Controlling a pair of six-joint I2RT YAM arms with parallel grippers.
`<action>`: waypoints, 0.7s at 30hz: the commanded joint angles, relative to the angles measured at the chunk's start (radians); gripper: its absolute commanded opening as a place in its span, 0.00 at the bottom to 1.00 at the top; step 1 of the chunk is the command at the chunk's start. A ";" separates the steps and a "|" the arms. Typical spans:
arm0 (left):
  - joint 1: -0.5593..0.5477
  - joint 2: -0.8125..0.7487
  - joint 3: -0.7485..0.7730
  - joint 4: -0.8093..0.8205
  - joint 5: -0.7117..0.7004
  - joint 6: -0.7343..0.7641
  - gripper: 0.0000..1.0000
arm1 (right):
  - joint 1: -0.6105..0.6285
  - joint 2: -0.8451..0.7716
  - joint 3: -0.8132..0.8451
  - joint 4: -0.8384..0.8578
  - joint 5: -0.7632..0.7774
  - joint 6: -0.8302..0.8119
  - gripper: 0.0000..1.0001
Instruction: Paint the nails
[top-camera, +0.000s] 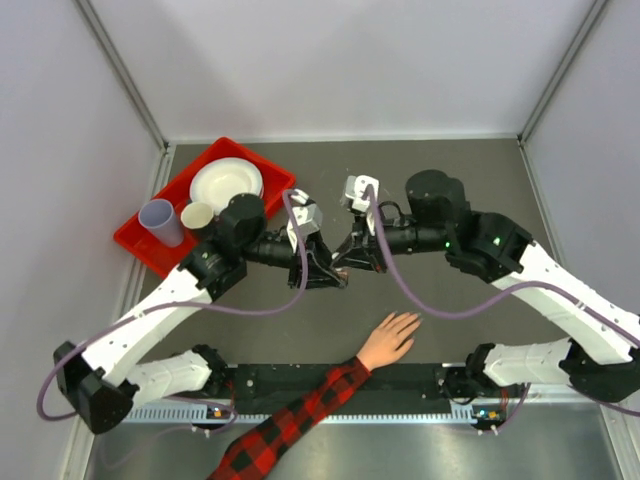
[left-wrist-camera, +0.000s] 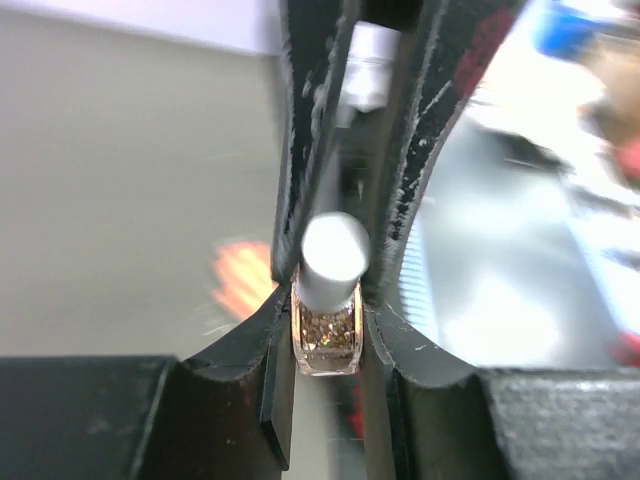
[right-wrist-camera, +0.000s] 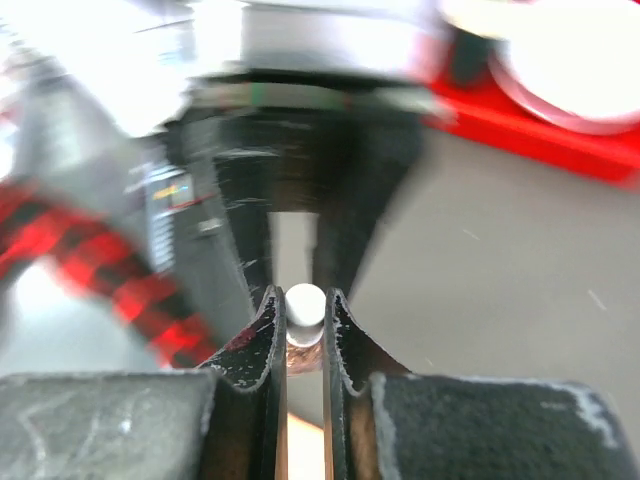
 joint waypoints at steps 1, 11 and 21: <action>-0.014 0.080 0.147 -0.002 0.431 0.037 0.00 | -0.061 0.098 0.027 0.023 -0.587 -0.176 0.00; -0.001 0.046 0.165 -0.121 -0.087 0.190 0.00 | -0.060 0.005 0.021 0.124 -0.027 0.126 0.57; -0.001 -0.010 0.120 -0.099 -0.336 0.188 0.00 | -0.040 -0.017 0.127 -0.047 0.410 0.425 0.59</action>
